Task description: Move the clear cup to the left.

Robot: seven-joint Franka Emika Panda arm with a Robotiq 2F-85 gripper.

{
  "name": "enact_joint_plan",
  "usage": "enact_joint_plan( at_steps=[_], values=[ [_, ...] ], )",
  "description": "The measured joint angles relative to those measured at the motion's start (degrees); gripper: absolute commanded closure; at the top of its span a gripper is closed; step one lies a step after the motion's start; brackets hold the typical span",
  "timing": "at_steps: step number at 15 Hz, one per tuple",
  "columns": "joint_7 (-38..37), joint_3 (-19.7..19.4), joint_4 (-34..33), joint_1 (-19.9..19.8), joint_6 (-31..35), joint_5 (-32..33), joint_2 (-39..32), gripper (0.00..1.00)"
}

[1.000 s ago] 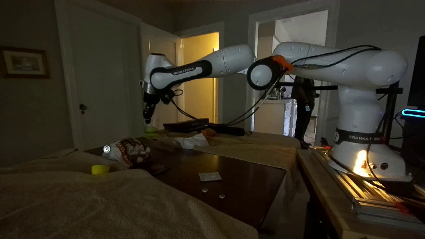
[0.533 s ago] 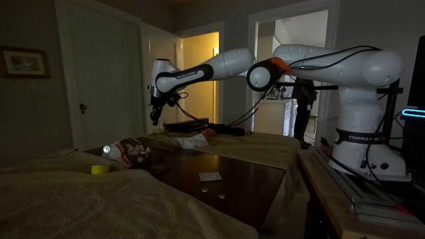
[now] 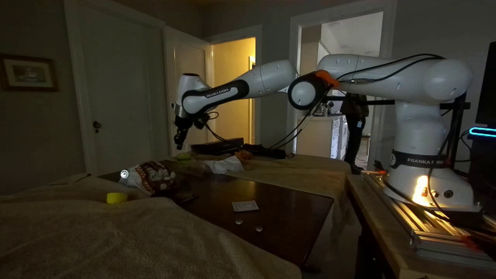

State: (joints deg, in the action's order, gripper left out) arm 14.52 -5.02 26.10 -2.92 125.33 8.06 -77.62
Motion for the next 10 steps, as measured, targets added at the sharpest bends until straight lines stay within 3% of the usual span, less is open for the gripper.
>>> enact_joint_plan(
  at_steps=[10],
  values=[
    [4.0,-0.3,0.0,2.5,1.5,0.3,-2.2,0.98]
  ],
)
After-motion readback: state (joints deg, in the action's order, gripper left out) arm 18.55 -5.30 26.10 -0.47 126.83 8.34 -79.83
